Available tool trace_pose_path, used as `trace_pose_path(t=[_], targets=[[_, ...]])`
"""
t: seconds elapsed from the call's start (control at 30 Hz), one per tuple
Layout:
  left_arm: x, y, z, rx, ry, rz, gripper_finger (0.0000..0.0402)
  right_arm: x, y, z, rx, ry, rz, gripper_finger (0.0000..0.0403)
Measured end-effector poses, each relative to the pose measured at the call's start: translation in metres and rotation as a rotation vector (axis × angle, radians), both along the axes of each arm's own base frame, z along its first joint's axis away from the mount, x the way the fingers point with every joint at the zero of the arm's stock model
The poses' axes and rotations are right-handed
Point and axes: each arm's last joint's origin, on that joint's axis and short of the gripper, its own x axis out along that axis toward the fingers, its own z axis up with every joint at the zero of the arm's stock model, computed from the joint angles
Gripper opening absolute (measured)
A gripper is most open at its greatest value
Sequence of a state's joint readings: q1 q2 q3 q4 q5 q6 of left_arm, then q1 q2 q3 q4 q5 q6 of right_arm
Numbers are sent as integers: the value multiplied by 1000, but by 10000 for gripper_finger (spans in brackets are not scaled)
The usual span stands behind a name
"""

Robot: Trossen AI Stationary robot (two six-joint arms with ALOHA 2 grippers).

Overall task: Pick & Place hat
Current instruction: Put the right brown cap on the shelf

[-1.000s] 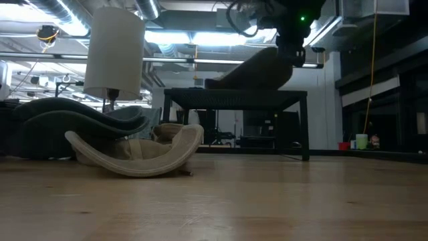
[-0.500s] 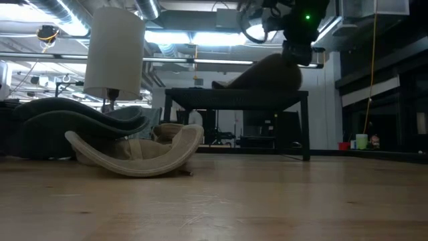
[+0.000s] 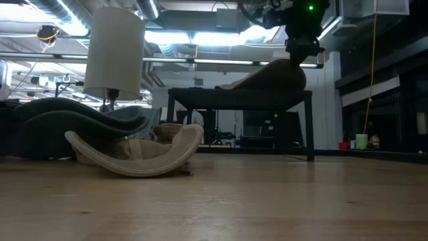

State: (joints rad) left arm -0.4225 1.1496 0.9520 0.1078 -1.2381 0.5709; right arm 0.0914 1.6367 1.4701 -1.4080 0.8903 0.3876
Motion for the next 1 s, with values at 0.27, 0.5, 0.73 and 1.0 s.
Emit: trace_pose_path(t=[0.27,0.5,0.73,1.0], targets=[[0,0,0,0,0,0,169,6,4,25,186,-96,12,197],[0,0,0,0,0,0,169,14,10,51,399,-197,89,263],[0,0,0,0,0,0,169,22,-13,88,358,-411,121,285],[0,0,0,-7,-8,-1,169,12,-85,92,397,-538,-136,287]])
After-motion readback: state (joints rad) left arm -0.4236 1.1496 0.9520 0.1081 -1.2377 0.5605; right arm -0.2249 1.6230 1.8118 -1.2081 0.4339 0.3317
